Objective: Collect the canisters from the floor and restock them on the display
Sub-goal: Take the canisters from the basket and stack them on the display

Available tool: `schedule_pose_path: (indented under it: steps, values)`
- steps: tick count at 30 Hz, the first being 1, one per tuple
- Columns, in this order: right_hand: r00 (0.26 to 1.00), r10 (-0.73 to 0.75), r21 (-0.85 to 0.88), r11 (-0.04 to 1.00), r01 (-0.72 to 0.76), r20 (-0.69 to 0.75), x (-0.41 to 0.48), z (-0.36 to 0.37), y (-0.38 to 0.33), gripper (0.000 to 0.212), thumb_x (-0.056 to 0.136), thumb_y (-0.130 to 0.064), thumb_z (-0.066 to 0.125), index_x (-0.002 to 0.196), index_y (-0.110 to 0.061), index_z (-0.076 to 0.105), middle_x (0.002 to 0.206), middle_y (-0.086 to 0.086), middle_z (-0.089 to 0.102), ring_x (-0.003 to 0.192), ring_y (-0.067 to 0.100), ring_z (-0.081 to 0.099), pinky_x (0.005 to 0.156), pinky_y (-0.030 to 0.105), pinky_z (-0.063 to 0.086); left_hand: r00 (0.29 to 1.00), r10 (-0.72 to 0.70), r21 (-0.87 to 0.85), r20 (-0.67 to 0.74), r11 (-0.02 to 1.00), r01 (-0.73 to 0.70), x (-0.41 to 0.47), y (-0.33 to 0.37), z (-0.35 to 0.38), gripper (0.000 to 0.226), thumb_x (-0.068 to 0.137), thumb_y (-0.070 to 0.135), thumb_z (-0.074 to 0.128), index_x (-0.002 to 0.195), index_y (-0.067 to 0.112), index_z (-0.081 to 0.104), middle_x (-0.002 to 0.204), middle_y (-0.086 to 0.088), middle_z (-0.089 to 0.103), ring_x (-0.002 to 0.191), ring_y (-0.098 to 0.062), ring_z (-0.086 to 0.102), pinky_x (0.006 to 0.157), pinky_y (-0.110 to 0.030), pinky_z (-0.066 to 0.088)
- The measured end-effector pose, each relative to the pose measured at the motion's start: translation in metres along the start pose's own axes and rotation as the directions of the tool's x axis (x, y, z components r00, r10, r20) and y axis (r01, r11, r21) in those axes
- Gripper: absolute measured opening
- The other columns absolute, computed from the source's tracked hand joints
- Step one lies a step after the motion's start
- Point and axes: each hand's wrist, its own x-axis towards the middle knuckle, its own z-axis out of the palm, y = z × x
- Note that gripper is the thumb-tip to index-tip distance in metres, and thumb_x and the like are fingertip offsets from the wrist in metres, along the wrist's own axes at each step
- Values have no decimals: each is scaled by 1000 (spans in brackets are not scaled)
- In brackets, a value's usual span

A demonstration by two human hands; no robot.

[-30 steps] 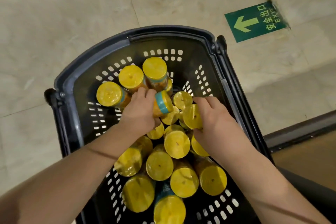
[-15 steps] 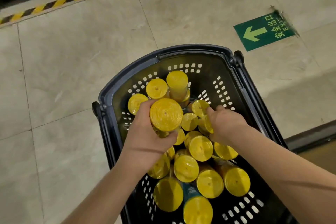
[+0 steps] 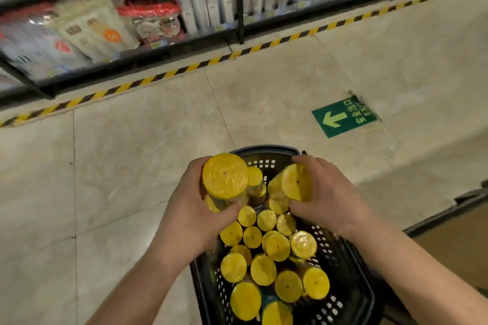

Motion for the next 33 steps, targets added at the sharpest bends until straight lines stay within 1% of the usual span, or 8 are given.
schedule_pose_path:
  steps: [3,6,9,12,17,23,28,33]
  values:
    - [994,-45,120,991,57,-101,-37,-73,-42,89,70,-36,85,147,-36,39,132,-14,49,124,8,45,89,17,36,998,58,12,23,998,-59,-7,68,-43,71,69,25,92,121,48,49,114,35,59,108,10,58,82,-1,43]
    - [982,-64,222,969,104,-179,-79,-146,-84,90,68,-40,86,145,-40,40,124,-19,53,112,3,53,80,5,36,991,121,29,61,992,-123,-17,141,-87,77,64,35,93,124,48,48,116,35,58,111,9,57,90,-4,44]
    - [966,-91,314,935,167,-244,-121,-211,-121,89,67,-43,89,141,-48,40,117,-26,56,106,-5,58,86,14,46,985,159,4,69,987,-160,-32,213,-122,77,60,49,93,123,54,49,120,33,59,116,5,57,101,-18,47]
    - [948,-96,420,879,224,-304,-161,-271,-148,84,70,-34,90,138,-48,43,120,-19,59,109,-2,61,97,28,52,978,198,-11,67,980,-198,-48,282,-147,80,64,38,94,130,51,49,126,28,60,120,3,55,103,-28,47]
    - [901,-97,522,787,330,-424,-223,-354,-180,78,71,-26,92,136,-39,50,124,-11,62,109,7,66,95,36,58,958,286,-83,35,956,-282,-85,387,-170,69,68,34,90,116,60,49,120,29,60,107,16,56,85,-8,47]
    - [784,-23,566,679,468,-620,-295,-404,-194,62,77,-19,86,130,-33,57,116,-14,68,101,-3,66,80,16,54,914,406,-292,7,875,-387,-122,460,-159,73,61,30,84,127,37,55,117,15,68,101,6,66,75,-10,53]
    - [707,96,585,646,491,-700,-351,-414,-194,63,73,-33,87,129,-36,60,118,-14,70,108,3,66,90,29,55,862,503,-392,64,807,-442,-137,494,-141,70,65,28,83,129,32,55,110,21,70,100,4,67,76,-13,54]
    - [585,271,587,667,459,-765,-404,-398,-194,63,70,-41,89,128,-39,63,121,-15,70,114,7,66,95,40,57,769,599,-486,225,753,-444,-153,515,-122,60,67,20,78,122,33,58,105,20,72,94,5,68,73,-10,53]
